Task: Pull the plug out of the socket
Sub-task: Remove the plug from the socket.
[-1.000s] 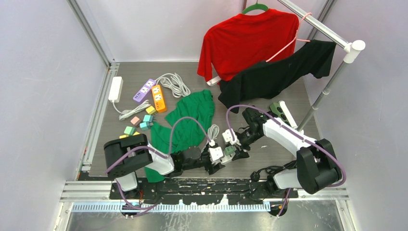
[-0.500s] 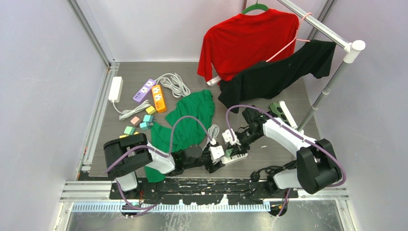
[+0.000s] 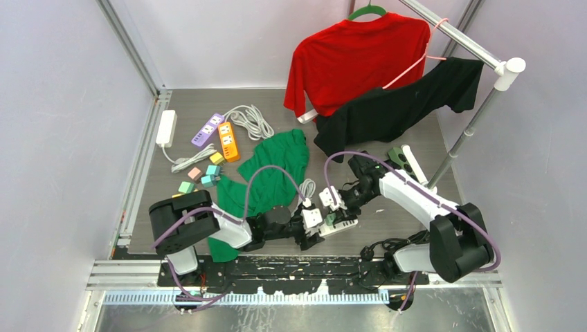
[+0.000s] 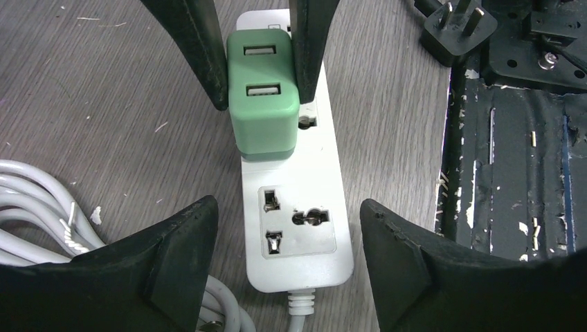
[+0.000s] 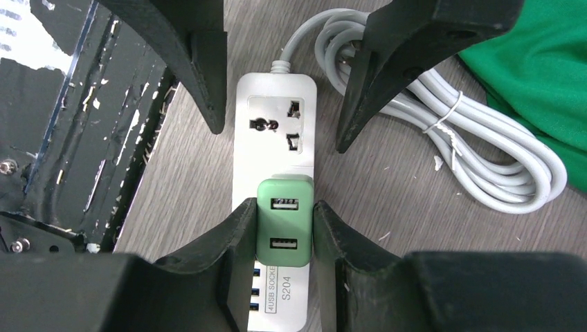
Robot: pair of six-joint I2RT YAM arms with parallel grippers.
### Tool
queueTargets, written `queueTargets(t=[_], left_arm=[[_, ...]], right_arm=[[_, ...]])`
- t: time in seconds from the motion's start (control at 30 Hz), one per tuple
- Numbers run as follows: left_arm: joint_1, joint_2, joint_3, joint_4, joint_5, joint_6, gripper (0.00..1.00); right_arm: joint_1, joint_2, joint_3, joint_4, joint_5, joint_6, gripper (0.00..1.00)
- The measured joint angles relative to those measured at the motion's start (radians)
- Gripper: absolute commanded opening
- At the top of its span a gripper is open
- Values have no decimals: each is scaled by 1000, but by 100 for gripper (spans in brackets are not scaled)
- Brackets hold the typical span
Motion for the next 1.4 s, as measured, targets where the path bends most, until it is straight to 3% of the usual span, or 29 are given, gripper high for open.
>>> queueTargets(t=[0.53, 0.87, 1.0, 1.23, 1.4], left_arm=[[35, 29, 50, -44, 71, 0, 51], [44, 34, 62, -61, 86, -8, 2], [55, 39, 61, -50, 103, -11, 0], [66, 42, 60, -38, 129, -22, 0], [67, 42, 60, -45, 132, -14, 0]], right_arm=[[-10, 23, 44, -48, 34, -35, 4], [-36, 97, 98, -81, 29, 50, 1], [-78, 98, 100, -114, 7, -2, 1], [-96, 127, 92, -198, -30, -260, 1], [-61, 119, 91, -156, -21, -176, 1]])
